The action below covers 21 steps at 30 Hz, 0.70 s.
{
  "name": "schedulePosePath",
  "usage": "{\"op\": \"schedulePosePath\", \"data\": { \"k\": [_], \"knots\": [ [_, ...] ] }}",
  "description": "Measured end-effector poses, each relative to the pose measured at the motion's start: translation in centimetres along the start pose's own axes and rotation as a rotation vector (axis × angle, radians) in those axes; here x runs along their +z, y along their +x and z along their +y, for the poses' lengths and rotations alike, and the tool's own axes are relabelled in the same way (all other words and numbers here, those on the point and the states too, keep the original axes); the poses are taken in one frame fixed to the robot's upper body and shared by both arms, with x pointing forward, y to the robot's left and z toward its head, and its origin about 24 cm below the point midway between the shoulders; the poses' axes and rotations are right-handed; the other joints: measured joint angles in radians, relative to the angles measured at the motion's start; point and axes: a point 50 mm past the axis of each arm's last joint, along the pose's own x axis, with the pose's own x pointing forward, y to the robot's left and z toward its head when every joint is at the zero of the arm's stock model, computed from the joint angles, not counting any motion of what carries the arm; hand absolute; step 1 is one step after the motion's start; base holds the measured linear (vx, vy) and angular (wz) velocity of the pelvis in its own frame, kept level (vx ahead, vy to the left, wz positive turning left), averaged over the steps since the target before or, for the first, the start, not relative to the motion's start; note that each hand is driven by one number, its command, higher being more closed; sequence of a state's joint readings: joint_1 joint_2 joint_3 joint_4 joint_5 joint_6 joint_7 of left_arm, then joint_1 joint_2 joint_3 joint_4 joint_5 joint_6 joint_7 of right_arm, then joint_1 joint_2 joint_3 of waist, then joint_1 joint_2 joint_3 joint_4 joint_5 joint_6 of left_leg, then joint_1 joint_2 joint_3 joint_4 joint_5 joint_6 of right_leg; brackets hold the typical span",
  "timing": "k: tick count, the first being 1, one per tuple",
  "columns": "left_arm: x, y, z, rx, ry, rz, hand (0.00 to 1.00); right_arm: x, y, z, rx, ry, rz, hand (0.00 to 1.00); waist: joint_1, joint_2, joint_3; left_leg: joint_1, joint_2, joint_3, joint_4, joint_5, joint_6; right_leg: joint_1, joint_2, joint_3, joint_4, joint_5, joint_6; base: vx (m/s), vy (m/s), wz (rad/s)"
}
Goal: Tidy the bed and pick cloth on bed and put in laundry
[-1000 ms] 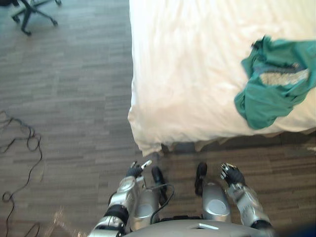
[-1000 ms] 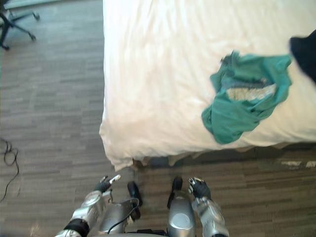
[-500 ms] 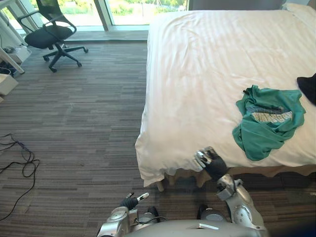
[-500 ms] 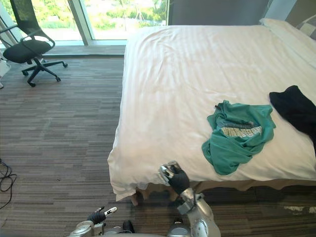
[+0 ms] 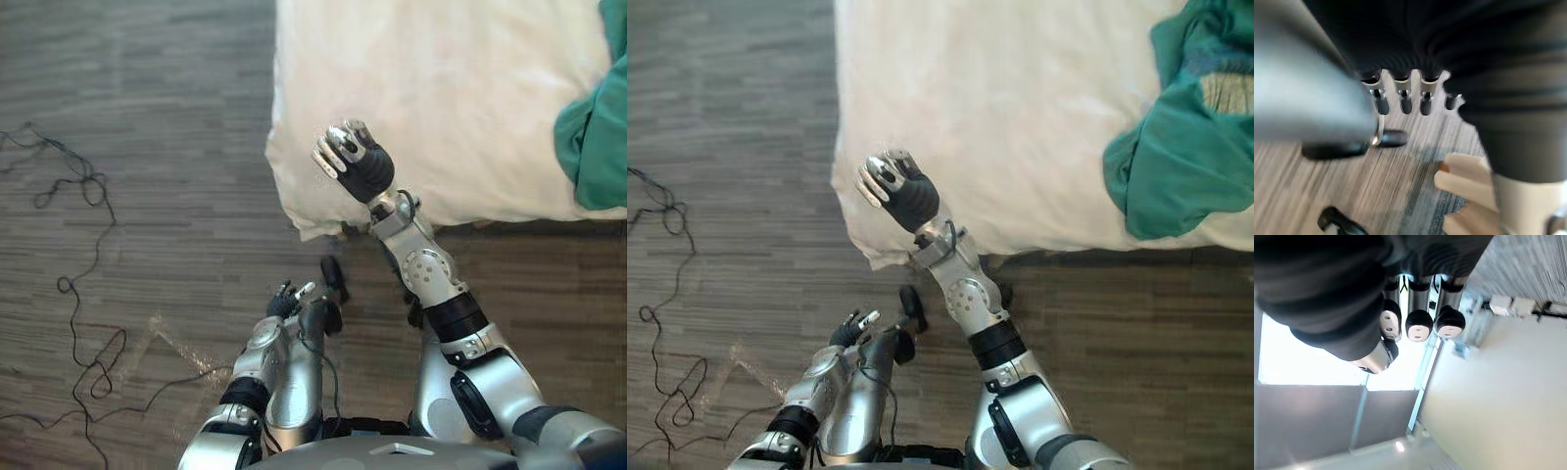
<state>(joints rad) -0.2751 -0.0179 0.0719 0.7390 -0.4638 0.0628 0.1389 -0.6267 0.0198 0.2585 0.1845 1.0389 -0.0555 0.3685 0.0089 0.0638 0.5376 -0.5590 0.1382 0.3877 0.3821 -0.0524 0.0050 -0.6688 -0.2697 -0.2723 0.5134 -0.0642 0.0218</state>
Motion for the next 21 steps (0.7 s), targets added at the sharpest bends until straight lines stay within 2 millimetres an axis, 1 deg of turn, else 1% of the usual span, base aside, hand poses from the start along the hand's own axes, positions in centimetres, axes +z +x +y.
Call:
{"op": "schedulePosePath", "data": {
  "k": [1,2,5,6,7,8,10,11,12,13,14,15,16,17,18,19,21],
  "knots": [
    [1.1,0.3,-1.0,-0.006,-0.045,-0.041,0.00,0.6,-0.1,-0.4,-0.043,-0.014,-0.042,1.00,-0.001,0.000,0.001,-0.038,0.012,0.003,0.034,-0.004,0.002,-0.040,0.001,0.008,0.028,-0.008,-0.013,0.10,-0.067,-0.07],
    [1.5,0.4,-1.4,-0.003,-0.081,-0.060,0.00,1.0,-0.1,-0.5,-0.065,-0.023,-0.067,1.00,-0.002,0.000,0.001,-0.056,0.022,0.005,0.052,-0.012,0.001,-0.057,0.005,0.010,0.040,-0.013,-0.019,0.09,-0.065,-0.11],
    [2.2,0.6,-2.1,0.025,-0.144,-0.081,0.00,1.6,-0.1,-0.6,-0.084,-0.039,-0.133,1.00,-0.009,-0.001,0.001,-0.092,0.055,0.002,0.101,-0.043,-0.009,-0.087,0.024,0.009,0.068,-0.031,-0.033,0.03,-0.054,-0.12],
    [2.2,0.6,-2.2,0.031,-0.153,-0.078,0.00,1.8,-0.3,-0.9,-0.098,-0.043,-0.150,1.00,-0.012,-0.001,0.001,-0.099,0.057,-0.001,0.113,-0.048,-0.011,-0.091,0.026,0.008,0.074,-0.036,-0.032,-0.02,-0.036,-0.02],
    [2.1,0.6,-2.3,0.044,-0.169,-0.068,0.00,2.6,-0.6,-1.4,-0.121,-0.051,-0.197,1.00,-0.018,-0.002,0.002,-0.107,0.068,-0.009,0.132,-0.058,-0.013,-0.092,0.028,0.005,0.081,-0.049,-0.023,-0.04,-0.035,0.00],
    [2.1,0.6,-2.4,0.049,-0.173,-0.064,0.00,2.9,-0.8,-1.6,-0.129,-0.055,-0.215,1.00,-0.018,-0.004,0.002,-0.108,0.071,-0.009,0.138,-0.062,-0.015,-0.091,0.030,0.005,0.082,-0.051,-0.021,-0.06,-0.025,-0.06],
    [2.2,0.6,-2.2,0.075,-0.179,-0.052,0.00,4.7,-2.0,-2.6,-0.165,-0.063,-0.313,1.00,-0.015,-0.014,0.003,-0.115,0.087,-0.012,0.156,-0.073,-0.015,-0.084,0.044,0.006,0.075,-0.057,-0.010,-0.06,-0.013,-0.12],
    [2.3,0.6,-2.0,0.089,-0.180,-0.045,0.00,5.9,-3.2,-3.3,-0.191,-0.069,-0.375,1.00,-0.016,-0.018,0.004,-0.120,0.092,-0.015,0.166,-0.076,-0.016,-0.078,0.053,0.004,0.064,-0.057,-0.001,-0.06,0.009,-0.11],
    [2.4,0.6,-1.7,0.106,-0.183,-0.041,0.00,7.3,-4.8,-4.1,-0.229,-0.085,-0.446,1.00,-0.017,-0.024,0.004,-0.120,0.102,-0.016,0.167,-0.082,-0.014,-0.068,0.061,0.001,0.044,-0.052,0.005,-0.05,0.013,-0.09],
    [2.5,0.6,-1.6,0.116,-0.186,-0.038,0.00,8.2,-5.9,-4.6,-0.252,-0.099,-0.483,1.00,-0.019,-0.028,0.004,-0.117,0.105,-0.016,0.168,-0.085,-0.012,-0.058,0.063,-0.002,0.033,-0.046,0.010,-0.03,0.031,-0.08],
    [2.7,0.6,-1.3,0.128,-0.184,-0.037,0.00,9.3,-7.9,-5.4,-0.296,-0.119,-0.527,1.00,-0.020,-0.037,0.004,-0.108,0.108,-0.015,0.170,-0.088,-0.015,-0.043,0.068,-0.001,0.017,-0.035,0.009,-0.01,0.053,-0.12],
    [3.1,0.6,-0.7,0.139,-0.179,-0.042,0.00,10.1,-10.5,-6.4,-0.372,-0.133,-0.565,1.00,-0.020,-0.049,0.006,-0.087,0.112,-0.012,0.172,-0.094,-0.015,-0.014,0.075,0.000,-0.003,-0.023,0.008,0.00,0.053,-0.13],
    [3.2,0.6,-0.4,0.146,-0.173,-0.042,0.00,10.3,-11.8,-7.0,-0.417,-0.136,-0.576,1.00,-0.021,-0.053,0.005,-0.077,0.114,-0.012,0.174,-0.097,-0.012,0.001,0.078,-0.001,-0.012,-0.020,0.011,0.02,0.066,-0.16],
    [3.4,0.6,0.3,0.158,-0.162,-0.040,0.00,10.2,-14.8,-8.1,-0.523,-0.134,-0.589,1.00,-0.021,-0.063,0.004,-0.050,0.117,-0.007,0.175,-0.105,-0.009,0.033,0.083,0.001,-0.028,-0.006,0.002,0.06,0.072,-0.17],
    [3.6,0.4,1.2,0.174,-0.152,-0.049,0.00,9.5,-18.4,-9.2,-0.653,-0.131,-0.571,0.00,-0.023,-0.074,0.003,-0.012,0.119,0.002,0.171,-0.113,-0.006,0.070,0.089,0.008,-0.047,0.003,0.006,0.07,0.084,-0.20],
    [3.5,0.4,1.4,0.178,-0.150,-0.049,0.00,9.2,-19.7,-9.4,-0.699,-0.126,-0.560,0.00,-0.022,-0.077,0.002,0.003,0.119,0.009,0.166,-0.115,-0.006,0.084,0.092,0.011,-0.055,0.005,0.006,0.08,0.069,-0.25],
    [3.1,0.0,3.1,0.214,-0.098,-0.042,0.00,7.0,-25.2,-9.7,-0.869,-0.097,-0.476,0.00,-0.030,-0.086,-0.001,0.090,0.111,0.037,0.129,-0.122,-0.008,0.161,0.095,0.022,-0.099,0.026,0.012,0.10,0.063,-0.25]
  ]
}}
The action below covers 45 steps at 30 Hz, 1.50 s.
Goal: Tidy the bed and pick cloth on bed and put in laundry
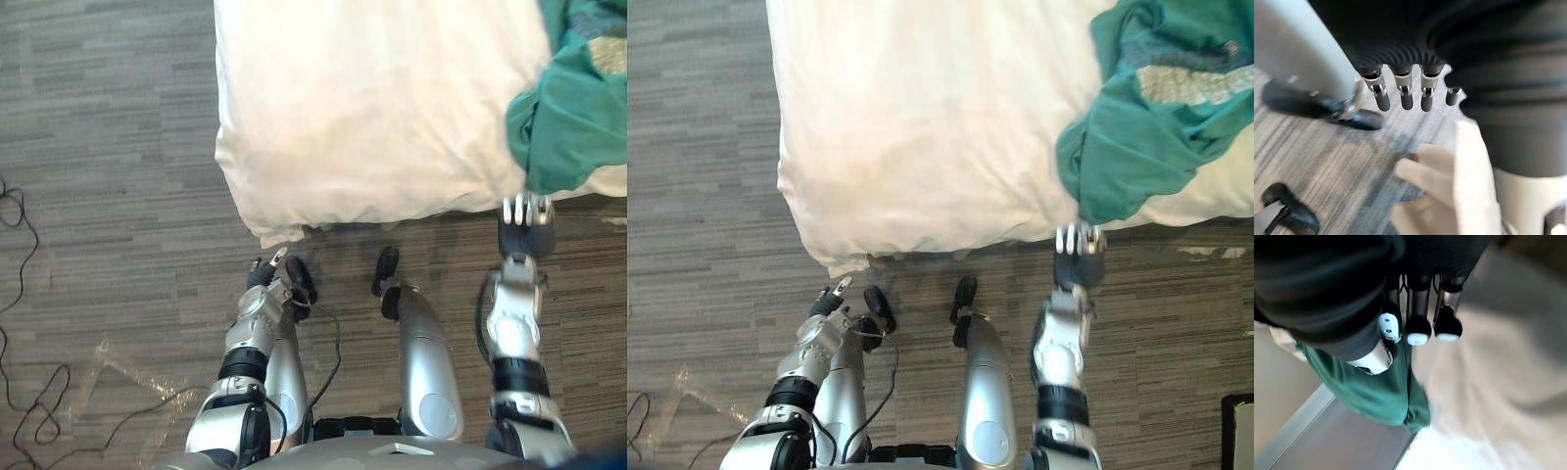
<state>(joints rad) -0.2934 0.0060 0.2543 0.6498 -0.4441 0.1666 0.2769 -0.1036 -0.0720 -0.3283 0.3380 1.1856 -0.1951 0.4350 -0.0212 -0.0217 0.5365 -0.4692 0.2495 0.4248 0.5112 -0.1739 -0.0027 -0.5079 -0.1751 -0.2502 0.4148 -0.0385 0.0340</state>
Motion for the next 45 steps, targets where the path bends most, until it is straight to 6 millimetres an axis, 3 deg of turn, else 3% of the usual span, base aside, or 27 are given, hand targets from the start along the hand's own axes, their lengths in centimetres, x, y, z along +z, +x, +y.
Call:
{"op": "schedulePosePath", "data": {
  "k": [3,6,7,8,10,13,17,20,22,25,27,29,31,32,34,39,43,44,45],
  "knots": [
    [-0.9,-0.1,2.0,0.034,0.054,0.018,0.00,-1.0,-3.8,-3.0,-0.109,-0.071,0.128,0.00,-0.012,-0.019,-0.016,0.101,-0.015,0.034,-0.056,-0.001,-0.009,0.076,0.003,0.022,-0.041,0.005,0.008,0.13,0.040,-0.24],
    [-3.2,-0.5,4.3,0.073,0.110,0.076,0.00,-2.1,-8.8,-6.3,-0.263,-0.178,0.293,0.00,-0.016,-0.043,-0.080,0.213,-0.027,0.064,-0.141,0.007,-0.029,0.173,0.018,0.029,-0.112,0.011,0.015,0.15,0.004,-0.17],
    [-4.5,-0.9,5.3,0.093,0.111,0.105,0.00,-2.6,-11.3,-7.5,-0.332,-0.244,0.384,0.00,-0.016,-0.050,-0.118,0.267,-0.035,0.074,-0.189,0.016,-0.041,0.224,0.025,0.028,-0.149,0.012,0.017,0.17,-0.010,-0.14],
    [-5.0,-1.1,5.7,0.101,0.110,0.118,0.00,-2.7,-12.2,-7.9,-0.357,-0.265,0.417,0.00,-0.016,-0.053,-0.134,0.285,-0.039,0.079,-0.210,0.018,-0.043,0.241,0.028,0.029,-0.162,0.012,0.017,0.21,-0.014,-0.13],
    [-7.1,-1.8,7.1,0.123,0.110,0.173,0.00,-3.2,-15.9,-9.3,-0.471,-0.370,0.570,0.00,-0.016,-0.042,-0.208,0.358,-0.055,0.096,-0.290,0.047,-0.057,0.300,0.035,0.024,-0.214,0.014,0.019,0.21,-0.008,-0.06],
    [-8.5,-2.4,8.1,0.136,0.098,0.207,0.00,-3.7,-17.4,-10.1,-0.530,-0.498,0.698,0.00,-0.014,-0.015,-0.235,0.431,-0.062,0.111,-0.320,0.054,-0.065,0.366,0.039,0.021,-0.244,0.014,0.019,0.19,0.017,0.00],
    [-10.6,-3.7,10.5,0.164,0.103,0.248,0.00,-4.8,-18.7,-10.2,-0.549,-0.581,0.807,0.00,0.012,0.000,-0.267,0.470,-0.038,0.110,-0.233,0.032,-0.076,0.437,0.055,0.049,-0.278,0.014,0.018,0.11,-0.003,-0.25],
    [-12.5,-5.6,12.7,0.221,0.112,0.277,0.00,-5.7,-19.4,-10.2,-0.540,-0.611,0.882,0.00,0.044,0.010,-0.297,0.426,0.014,-0.003,0.007,-0.004,-0.053,0.462,0.088,0.132,-0.283,0.009,0.014,0.01,0.009,-0.82],
    [-13.3,-6.4,13.6,0.254,0.172,0.288,0.00,-5.6,-19.5,-10.2,-0.512,-0.667,0.926,0.00,0.044,0.024,-0.331,0.419,0.021,-0.073,0.059,-0.024,-0.055,0.454,0.111,0.186,-0.290,0.011,0.019,-0.02,0.074,-1.00],
    [-14.1,-6.4,12.8,0.213,0.317,0.330,0.00,-5.5,-19.7,-10.5,-0.528,-0.709,0.949,0.00,0.026,0.035,-0.371,0.471,0.004,-0.075,-0.027,-0.067,-0.077,0.427,0.127,0.231,-0.293,0.019,0.032,-0.02,0.080,-0.52],
    [-13.7,-5.8,11.9,0.169,0.383,0.326,0.00,-5.6,-19.6,-10.4,-0.532,-0.709,0.945,0.00,0.010,0.027,-0.374,0.516,-0.011,-0.056,-0.101,-0.083,-0.094,0.412,0.128,0.243,-0.274,0.034,0.045,-0.08,0.086,-0.27],
    [-13.7,-5.4,10.9,0.131,0.421,0.346,0.00,-5.9,-19.7,-10.4,-0.533,-0.710,0.955,0.00,0.009,0.023,-0.371,0.572,-0.021,-0.022,-0.183,-0.105,-0.105,0.390,0.135,0.254,-0.227,0.038,0.044,-0.10,0.086,-0.35],
    [-13.8,-5.2,10.4,0.115,0.431,0.386,0.00,-6.1,-19.9,-10.4,-0.564,-0.688,0.963,0.00,0.011,0.003,-0.374,0.619,-0.039,0.023,-0.234,-0.109,-0.108,0.364,0.130,0.231,-0.188,0.047,0.041,-0.15,0.032,-0.54],
    [-13.9,-5.3,10.6,0.117,0.431,0.398,0.00,-6.2,-20.0,-10.4,-0.569,-0.686,0.971,0.00,0.011,0.006,-0.374,0.629,-0.039,0.043,-0.241,-0.108,-0.106,0.365,0.120,0.230,-0.191,0.039,0.034,-0.20,-0.009,-0.66],
    [-14.0,-5.3,10.7,0.122,0.407,0.420,0.00,-6.3,-20.3,-10.5,-0.598,-0.688,0.990,0.00,0.008,-0.004,-0.384,0.679,-0.057,0.098,-0.283,-0.103,-0.099,0.380,0.075,0.130,-0.182,0.017,0.019,-0.15,0.023,-0.67],
    [-14.0,-5.4,11.0,0.092,0.386,0.432,0.00,-6.5,-20.6,-10.6,-0.628,-0.699,1.020,0.00,0.011,-0.018,-0.394,0.734,-0.095,0.126,-0.357,-0.104,-0.109,0.386,0.073,0.094,-0.212,0.043,-0.023,-0.04,0.028,-0.50],
    [-14.6,-5.9,11.7,0.074,0.376,0.472,0.00,-6.3,-20.4,-10.8,-0.635,-0.713,1.047,0.00,0.011,0.001,-0.405,0.789,-0.100,0.180,-0.403,-0.078,-0.108,0.379,0.067,0.013,-0.177,0.029,-0.057,0.08,0.040,-0.64],
    [-14.9,-6.2,12.1,0.079,0.368,0.492,0.00,-6.3,-20.2,-10.8,-0.631,-0.716,1.051,0.00,0.010,0.002,-0.405,0.812,-0.102,0.211,-0.401,-0.077,-0.110,0.374,0.065,0.000,-0.151,0.048,-0.078,0.13,0.064,-0.85],
    [-15.3,-6.6,12.6,0.093,0.365,0.513,0.00,-6.4,-20.0,-10.8,-0.628,-0.715,1.054,0.00,0.008,0.004,-0.403,0.834,-0.102,0.225,-0.393,-0.084,-0.105,0.368,0.072,0.011,-0.123,0.068,-0.072,0.15,0.051,-0.82]
  ]
}}
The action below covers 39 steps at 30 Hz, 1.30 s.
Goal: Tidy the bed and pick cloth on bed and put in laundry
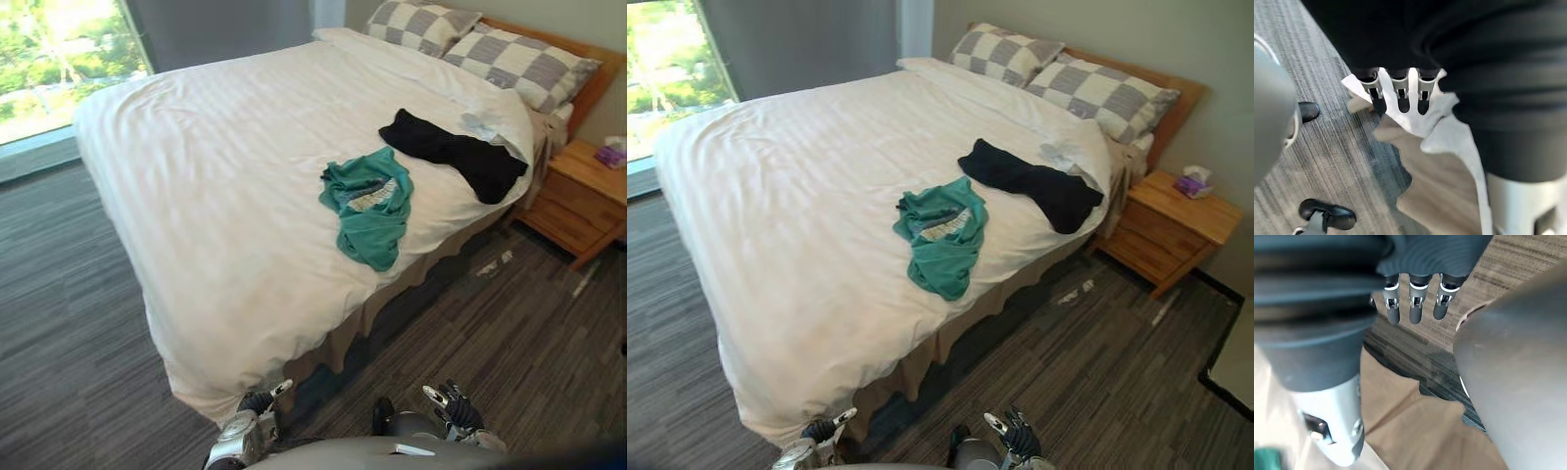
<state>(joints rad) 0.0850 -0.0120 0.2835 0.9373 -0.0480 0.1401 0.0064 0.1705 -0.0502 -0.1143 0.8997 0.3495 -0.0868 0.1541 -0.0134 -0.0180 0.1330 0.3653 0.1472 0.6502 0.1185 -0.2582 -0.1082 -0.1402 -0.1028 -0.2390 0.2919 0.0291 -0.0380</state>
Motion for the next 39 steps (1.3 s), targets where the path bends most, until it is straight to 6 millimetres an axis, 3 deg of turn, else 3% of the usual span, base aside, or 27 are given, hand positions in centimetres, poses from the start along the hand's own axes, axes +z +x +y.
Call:
{"op": "schedulePosePath", "data": {
  "k": [1,2,3,4,5,6,7,8,9,11,12,13,15,17,18,20,22,23,24,25,26,28,29,39],
  "knots": [
    [-0.1,0.0,0.2,0.005,-0.004,0.005,0.00,0.0,0.0,0.1,0.002,-0.002,0.002,0.00,0.000,-0.004,-0.001,0.002,-0.003,-0.007,0.014,-0.002,0.024,-0.005,0.002,0.005,0.014,0.000,-0.003,0.09,0.024,-0.87],
    [0.1,0.0,0.4,0.010,-0.003,0.001,0.00,-0.1,0.1,0.3,0.011,-0.009,0.012,0.00,0.007,-0.022,0.005,0.000,-0.016,-0.012,0.042,-0.012,0.111,-0.016,0.002,0.010,0.028,0.013,-0.020,0.00,-0.006,-1.02],
    [0.2,0.1,0.7,0.016,0.011,0.007,0.00,0.0,0.4,0.7,0.025,-0.025,0.026,0.00,0.011,-0.031,0.009,-0.003,-0.050,-0.047,0.034,-0.037,0.170,-0.017,0.014,0.027,0.002,0.055,-0.015,-0.13,0.048,-1.40],
    [-0.4,0.1,0.7,0.010,0.028,0.034,0.00,0.5,0.7,0.6,0.028,-0.049,0.028,0.00,0.022,0.000,0.005,-0.021,-0.067,-0.084,-0.022,-0.030,0.167,-0.005,0.059,0.068,-0.084,0.108,0.018,-0.17,0.072,-1.46],
    [-0.8,0.0,0.9,0.014,0.047,0.046,0.00,1.2,0.9,0.2,0.018,-0.056,0.020,0.00,0.028,0.028,0.000,-0.015,-0.043,-0.037,-0.032,-0.024,0.082,-0.014,0.067,0.047,-0.039,0.049,-0.002,-0.17,0.077,-1.15],
    [-0.1,0.1,1.0,0.015,0.072,0.036,0.00,1.0,0.9,0.1,0.012,-0.052,0.032,0.00,0.011,0.002,0.013,-0.020,-0.043,-0.010,-0.002,-0.032,0.066,-0.019,0.022,-0.019,0.193,-0.139,-0.008,-0.08,0.005,-0.67],
    [0.0,0.1,1.0,0.011,0.105,0.044,0.00,0.4,0.7,-0.2,0.006,-0.066,0.056,0.00,0.004,-0.005,0.013,-0.017,-0.040,-0.004,0.014,-0.034,0.067,0.016,0.011,-0.041,0.265,-0.214,0.003,-0.04,-0.027,-0.47],
    [-0.1,0.1,1.0,0.009,0.118,0.048,0.00,0.2,0.6,-0.4,0.003,-0.083,0.065,0.00,0.006,-0.011,0.011,-0.022,-0.038,0.005,0.046,-0.035,0.067,0.064,0.013,-0.044,0.237,-0.254,0.027,-0.01,-0.055,-0.71],
    [0.1,0.2,1.1,0.012,0.124,0.045,0.00,0.0,0.6,-0.3,0.015,-0.120,0.080,0.00,0.008,-0.024,0.009,-0.059,-0.035,0.010,0.119,-0.035,0.070,0.089,0.027,-0.025,0.128,-0.260,0.028,-0.04,-0.069,-0.96],
    [0.3,0.3,1.0,0.005,0.153,0.057,0.00,0.7,0.9,-0.1,0.032,-0.157,0.068,0.00,0.001,-0.006,0.015,-0.145,0.011,-0.036,0.269,-0.025,0.102,0.165,0.067,0.020,-0.081,-0.157,0.011,-0.07,-0.058,-0.89],
    [0.4,0.3,0.7,-0.004,0.167,0.053,0.00,0.7,0.9,-0.2,0.040,-0.175,0.075,0.00,0.004,-0.001,0.022,-0.166,0.002,-0.072,0.239,-0.031,0.102,0.184,0.076,0.044,-0.148,-0.121,0.010,-0.14,-0.030,-0.86],
    [0.2,0.3,0.0,-0.022,0.183,0.051,0.00,1.1,0.8,-1.1,0.024,-0.203,0.077,0.00,-0.001,0.042,0.027,-0.185,0.013,-0.089,0.160,-0.004,0.092,0.186,0.103,0.067,-0.191,-0.084,0.016,-0.14,-0.021,-0.75],
    [0.1,0.3,0.0,-0.008,0.185,0.042,0.00,1.6,0.8,-1.5,0.018,-0.207,0.066,0.00,-0.003,0.061,0.024,-0.174,0.016,-0.079,0.132,-0.010,0.083,0.186,0.112,0.076,-0.209,-0.071,0.016,-0.09,0.028,-0.30],
    [0.2,0.3,0.1,0.014,0.154,0.020,0.00,1.4,0.9,-1.4,0.022,-0.201,0.082,0.00,-0.002,0.057,0.031,-0.173,0.000,-0.107,0.141,-0.014,0.075,0.190,0.121,0.094,-0.246,-0.037,0.017,-0.05,0.039,-0.15],
    [0.7,0.3,0.4,0.029,0.104,-0.016,0.00,1.1,1.0,-1.2,0.024,-0.196,0.106,0.00,0.015,0.040,0.046,-0.174,-0.016,-0.197,0.165,0.005,0.088,0.200,0.118,0.122,-0.258,-0.023,0.014,-0.06,-0.031,-0.60],
    [0.7,0.3,0.8,0.051,0.038,-0.033,0.00,1.0,1.2,-1.2,0.022,-0.193,0.140,0.00,0.023,0.032,0.053,-0.167,-0.047,-0.351,0.161,0.010,0.092,0.199,0.124,0.172,-0.269,-0.009,0.018,-0.04,-0.043,-0.78],
    [0.3,0.2,0.9,0.050,0.010,-0.035,0.00,1.0,1.2,-1.2,0.017,-0.185,0.158,0.00,0.021,0.042,0.051,-0.150,-0.066,-0.420,0.132,0.008,0.090,0.204,0.134,0.231,-0.323,0.027,0.025,-0.04,0.060,-0.87],
    [0.3,0.1,1.0,0.051,0.010,-0.036,0.00,1.1,1.2,-1.3,0.013,-0.176,0.158,0.00,0.017,0.049,0.052,-0.142,-0.063,-0.406,0.097,-0.004,0.085,0.205,0.144,0.246,-0.356,0.039,0.032,-0.07,0.077,-0.92],
    [0.0,0.1,0.7,0.044,0.006,-0.027,0.00,1.4,1.4,-1.1,0.012,-0.172,0.151,0.00,0.013,0.076,0.049,-0.137,-0.040,-0.376,0.057,-0.041,0.089,0.211,0.166,0.249,-0.383,0.054,0.025,-0.05,0.056,-0.83],
    [0.0,0.1,0.8,0.048,-0.002,-0.022,0.00,1.6,1.5,-0.9,0.014,-0.167,0.145,0.00,0.020,0.085,0.058,-0.139,-0.030,-0.350,0.061,-0.043,0.088,0.203,0.169,0.238,-0.371,0.063,0.011,0.02,0.040,-0.73],
    [0.0,0.2,1.1,0.053,0.003,-0.012,0.00,1.5,1.5,-1.0,0.003,-0.148,0.144,0.00,0.018,0.070,0.061,-0.129,-0.032,-0.342,0.061,-0.045,0.082,0.209,0.166,0.221,-0.324,0.054,0.004,0.08,0.046,-0.52],
    [0.0,0.2,1.1,0.056,0.006,-0.009,0.00,1.0,1.2,-1.5,-0.019,-0.107,0.147,0.00,0.020,0.059,0.061,-0.104,-0.038,-0.341,0.054,-0.048,0.070,0.264,0.163,0.226,-0.392,0.069,0.017,0.09,0.048,-0.28],
    [-0.5,0.2,1.0,0.054,-0.026,0.016,0.00,-0.1,0.9,-1.2,-0.035,-0.037,0.148,0.00,0.011,0.034,0.023,-0.083,-0.047,-0.472,-0.002,-0.011,0.043,0.255,0.172,0.217,-0.395,0.061,0.019,0.03,0.027,-0.08],
    [-0.7,0.1,1.2,0.044,-0.075,-0.022,0.00,-0.7,0.4,-1.4,-0.052,0.049,0.080,0.00,0.009,0.034,0.023,-0.106,-0.041,-0.465,-0.012,-0.017,0.034,0.229,0.172,0.198,-0.394,0.052,0.009,0.00,0.001,0.01]
  ]
}}
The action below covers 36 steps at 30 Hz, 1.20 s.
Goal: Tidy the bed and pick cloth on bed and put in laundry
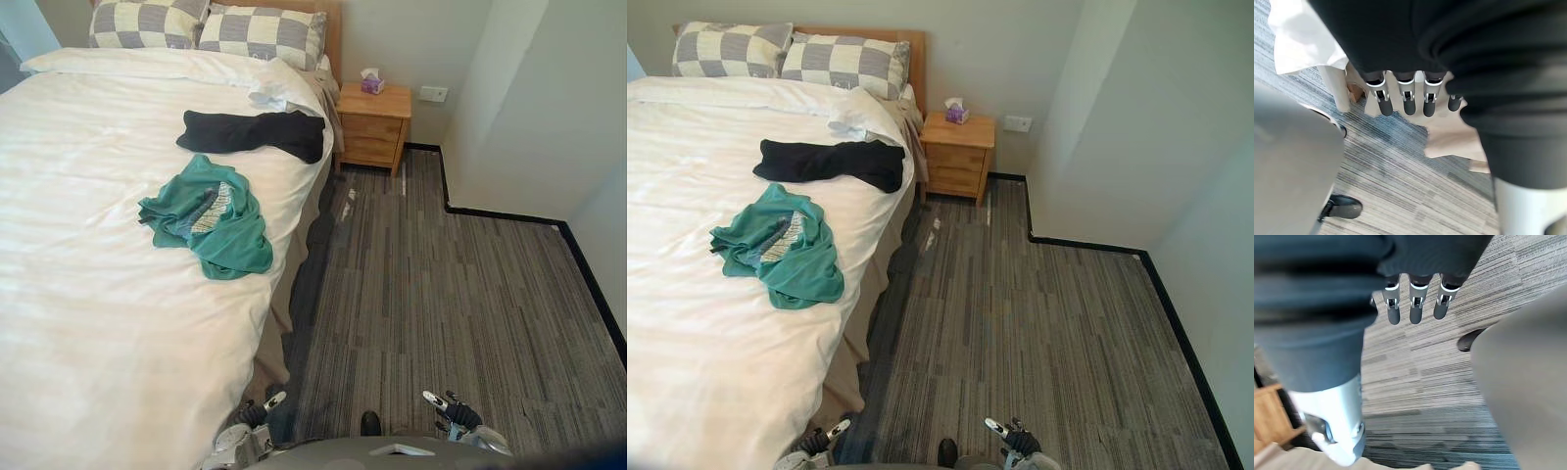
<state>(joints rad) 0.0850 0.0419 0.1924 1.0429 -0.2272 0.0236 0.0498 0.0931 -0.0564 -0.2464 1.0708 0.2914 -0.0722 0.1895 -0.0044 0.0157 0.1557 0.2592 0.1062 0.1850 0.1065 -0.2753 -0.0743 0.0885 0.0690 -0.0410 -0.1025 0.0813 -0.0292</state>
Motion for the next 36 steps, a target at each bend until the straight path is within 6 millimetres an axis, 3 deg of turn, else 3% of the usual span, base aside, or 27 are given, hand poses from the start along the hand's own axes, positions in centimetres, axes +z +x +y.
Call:
{"op": "schedulePosePath", "data": {
  "k": [4,7,8,9,10,11,13,15,17,18,20,21,22,23,24,25,27,29,30,31,32,35,36],
  "knots": [
    [-0.1,-0.2,-0.1,-0.015,-0.055,-0.054,0.00,-0.2,-0.5,-0.2,0.003,0.035,-0.069,0.00,0.010,0.007,0.002,-0.016,0.029,0.036,0.003,-0.007,-0.001,-0.017,0.014,-0.052,0.006,-0.019,-0.010,0.09,0.000,-0.14],
    [-0.1,-0.4,0.6,-0.017,-0.100,-0.083,0.00,0.2,-0.6,0.1,0.023,0.046,-0.125,0.00,0.013,0.008,0.003,-0.042,0.085,0.106,0.105,-0.041,-0.042,-0.070,0.034,-0.108,0.101,-0.086,-0.037,0.17,-0.037,-0.44],
    [0.6,-0.4,0.7,-0.013,-0.138,-0.120,0.00,-0.1,-0.8,0.1,0.028,0.044,-0.128,0.00,0.010,-0.013,0.011,-0.159,0.121,0.142,0.397,-0.026,-0.055,-0.103,0.008,-0.146,0.200,-0.155,-0.048,0.29,-0.146,-0.34],
    [0.7,-0.6,0.6,-0.012,-0.171,-0.144,0.00,0.4,-0.9,0.0,0.043,0.022,-0.146,0.00,0.007,0.001,0.019,-0.265,0.185,0.123,0.696,0.068,-0.029,-0.089,-0.006,-0.170,0.282,-0.217,-0.057,0.18,-0.129,-0.19],
    [0.7,-0.6,0.6,-0.011,-0.168,-0.150,0.00,0.6,-0.9,-0.1,0.047,0.012,-0.149,0.00,0.001,-0.005,0.023,-0.297,0.201,0.108,0.777,0.109,-0.023,-0.076,-0.005,-0.158,0.294,-0.222,-0.058,0.29,-0.059,-0.20],
    [0.8,-0.6,0.5,-0.016,-0.169,-0.157,0.00,1.0,-0.9,-0.4,0.054,-0.027,-0.150,0.00,0.001,0.016,0.029,-0.365,0.226,0.067,0.921,0.137,-0.006,-0.042,-0.001,-0.141,0.304,-0.246,-0.065,0.28,-0.006,-0.33],
    [1.0,-0.7,0.2,-0.026,-0.165,-0.170,0.00,1.2,-0.7,-0.1,0.066,-0.039,-0.147,0.00,0.006,0.023,0.031,-0.426,0.215,0.049,0.985,0.100,-0.010,-0.012,-0.009,-0.105,0.298,-0.264,-0.066,0.28,-0.014,-0.41],
    [1.3,-0.8,0.0,-0.034,-0.174,-0.185,0.00,1.0,-0.7,0.2,0.079,-0.042,-0.129,0.00,0.017,0.020,0.033,-0.472,0.173,0.049,0.943,0.055,-0.021,0.034,-0.023,-0.056,0.277,-0.266,-0.056,0.33,0.016,-0.58],
    [1.4,-0.9,-0.1,-0.037,-0.180,-0.195,0.00,0.8,-0.6,0.3,0.082,-0.031,-0.113,0.00,0.021,0.012,0.038,-0.473,0.131,0.071,0.813,0.017,-0.014,0.071,-0.042,-0.032,0.253,-0.264,-0.051,0.33,0.071,-0.57],
    [1.2,-0.9,-0.2,-0.037,-0.184,-0.191,0.00,0.7,-0.6,0.4,0.085,-0.027,-0.104,0.00,0.021,0.009,0.038,-0.466,0.100,0.112,0.667,0.007,-0.011,0.088,-0.055,-0.013,0.226,-0.261,-0.041,0.27,0.126,-0.45],
    [1.2,-0.9,-0.2,-0.033,-0.196,-0.194,0.00,0.5,-0.6,0.4,0.080,-0.021,-0.102,0.00,0.021,0.007,0.038,-0.446,0.061,0.188,0.397,0.038,0.015,0.108,-0.076,0.003,0.193,-0.267,-0.015,0.31,0.170,-0.35],
    [1.1,-1.0,-0.2,-0.033,-0.198,-0.195,0.00,0.5,-0.6,0.4,0.080,-0.023,-0.103,0.00,0.021,0.007,0.038,-0.442,0.056,0.199,0.347,0.054,0.019,0.114,-0.079,0.005,0.186,-0.271,-0.008,0.31,0.177,-0.10],
    [1.1,-1.0,-0.3,-0.032,-0.201,-0.204,0.00,0.4,-0.7,0.4,0.082,-0.031,-0.101,0.00,0.024,0.006,0.038,-0.419,0.053,0.227,0.237,0.136,0.043,0.133,-0.089,0.008,0.180,-0.295,0.020,0.34,0.201,0.00],
    [1.0,-1.0,-0.2,-0.030,-0.203,-0.207,0.00,0.3,-0.7,0.5,0.086,-0.040,-0.097,0.00,0.026,0.002,0.036,-0.405,0.047,0.255,0.222,0.182,0.076,0.141,-0.102,0.006,0.181,-0.314,0.036,0.34,0.218,0.03],
    [1.1,-1.0,-0.1,-0.028,-0.203,-0.211,0.00,0.3,-0.6,0.7,0.091,-0.043,-0.096,0.00,0.027,0.005,0.034,-0.402,0.039,0.261,0.225,0.171,0.103,0.144,-0.112,0.003,0.183,-0.326,0.043,0.35,0.230,-0.05],
    [1.4,-1.1,0.0,-0.026,-0.217,-0.232,0.00,0.4,-0.6,1.0,0.101,-0.058,-0.099,0.00,0.045,-0.009,0.036,-0.406,0.027,0.280,0.245,0.133,0.122,0.149,-0.137,-0.019,0.195,-0.337,0.047,0.34,0.207,-0.27],
    [1.8,-1.2,-0.2,-0.034,-0.241,-0.254,0.00,0.4,-0.5,1.5,0.115,-0.073,-0.101,0.00,0.072,-0.012,0.039,-0.409,0.024,0.303,0.263,0.086,0.130,0.119,-0.160,-0.074,0.270,-0.349,0.065,0.33,0.168,-0.33],
    [1.6,-1.1,0.0,-0.049,-0.219,-0.245,0.00,0.3,-0.6,1.1,0.084,-0.044,-0.098,0.00,0.072,-0.023,0.034,-0.357,-0.015,0.301,0.248,0.037,0.151,0.053,-0.219,-0.126,0.604,-0.347,0.115,0.39,0.181,0.01],
    [1.7,-1.1,0.1,-0.054,-0.205,-0.246,0.00,0.2,-0.6,1.0,0.075,-0.028,-0.094,0.00,0.070,-0.033,0.030,-0.341,-0.030,0.298,0.244,0.030,0.153,0.040,-0.233,-0.132,0.667,-0.330,0.126,0.47,0.168,0.22],
    [2.0,-1.1,0.4,-0.066,-0.162,-0.251,0.00,-0.2,-0.6,0.8,0.054,0.002,-0.074,0.00,0.062,-0.058,0.024,-0.301,-0.068,0.292,0.226,0.013,0.155,-0.028,-0.286,-0.133,0.850,-0.267,0.131,0.31,0.076,0.32],
    [1.8,-1.0,0.4,-0.074,-0.131,-0.240,0.00,-0.3,-0.6,0.4,0.034,0.025,-0.070,0.00,0.048,-0.054,0.030,-0.253,-0.092,0.272,0.194,0.006,0.155,-0.098,-0.326,-0.134,1.030,-0.170,0.136,0.38,0.082,0.36],
    [1.3,-0.9,0.4,-0.066,-0.105,-0.213,0.00,0.5,-0.7,-0.3,0.017,0.040,-0.113,0.00,0.011,-0.041,0.040,-0.101,-0.084,0.244,0.120,0.002,0.148,-0.221,-0.350,-0.155,1.222,-0.214,0.104,0.38,0.015,0.39],
    [1.2,-0.8,0.4,-0.065,-0.104,-0.207,0.00,0.5,-0.8,-0.3,0.016,0.043,-0.119,0.00,0.009,-0.039,0.039,-0.081,-0.078,0.241,0.109,-0.002,0.146,-0.241,-0.348,-0.163,1.218,-0.218,0.099,0.33,-0.058,0.31]
  ]
}}
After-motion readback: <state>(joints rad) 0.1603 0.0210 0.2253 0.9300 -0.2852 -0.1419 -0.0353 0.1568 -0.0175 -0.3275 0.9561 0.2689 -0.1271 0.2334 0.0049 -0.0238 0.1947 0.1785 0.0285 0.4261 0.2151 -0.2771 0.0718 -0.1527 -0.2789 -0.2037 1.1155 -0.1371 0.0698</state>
